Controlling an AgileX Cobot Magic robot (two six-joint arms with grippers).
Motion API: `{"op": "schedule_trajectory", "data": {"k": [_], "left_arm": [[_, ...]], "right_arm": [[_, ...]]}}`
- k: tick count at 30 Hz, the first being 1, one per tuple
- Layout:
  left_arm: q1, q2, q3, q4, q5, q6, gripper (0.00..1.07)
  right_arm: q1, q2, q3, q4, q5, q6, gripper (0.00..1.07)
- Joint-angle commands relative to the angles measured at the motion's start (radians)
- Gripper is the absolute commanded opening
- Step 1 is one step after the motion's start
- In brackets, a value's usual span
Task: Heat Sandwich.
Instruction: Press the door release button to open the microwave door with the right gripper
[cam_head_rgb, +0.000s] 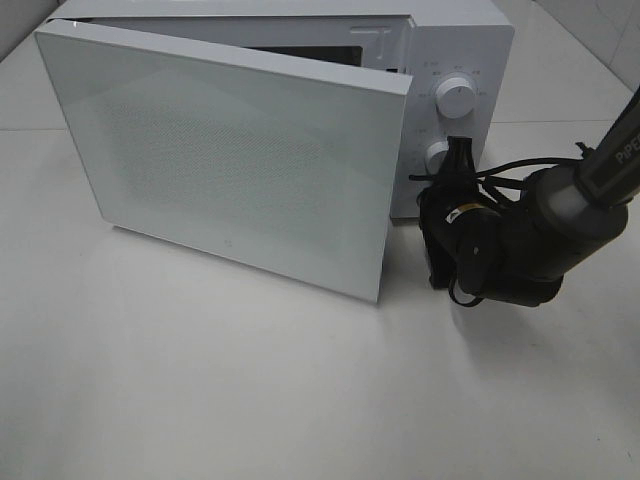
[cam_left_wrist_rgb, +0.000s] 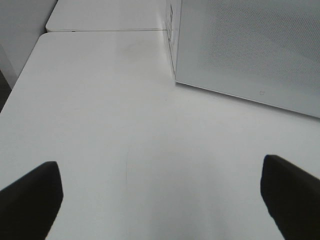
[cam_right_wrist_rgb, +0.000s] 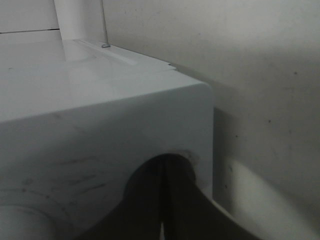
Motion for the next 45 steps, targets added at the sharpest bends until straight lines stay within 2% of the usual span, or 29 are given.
{"op": "schedule_trajectory", "data": {"k": [1, 25, 35, 45], "left_arm": [[0.001, -0.023, 0.001, 0.001, 0.0, -0.006, 1.03], [0.001, -0.023, 0.001, 0.001, 0.0, -0.006, 1.03], [0.001, -0.023, 0.001, 0.001, 0.0, -0.006, 1.03], [0.001, -0.023, 0.001, 0.001, 0.0, -0.006, 1.03]], "right_arm": [[-0.024, 0.008, -0.083, -0.06, -0.207, -0.004, 0.01], [-0.024, 0.008, -0.083, -0.061, -0.185, -0.005, 0.02], [-0.024, -0.037, -0.083, -0.06, -0.006, -0.037, 0.02], [-0.024, -0.119, -0.002, -0.056, 0.152, -0.106, 0.02]]}}
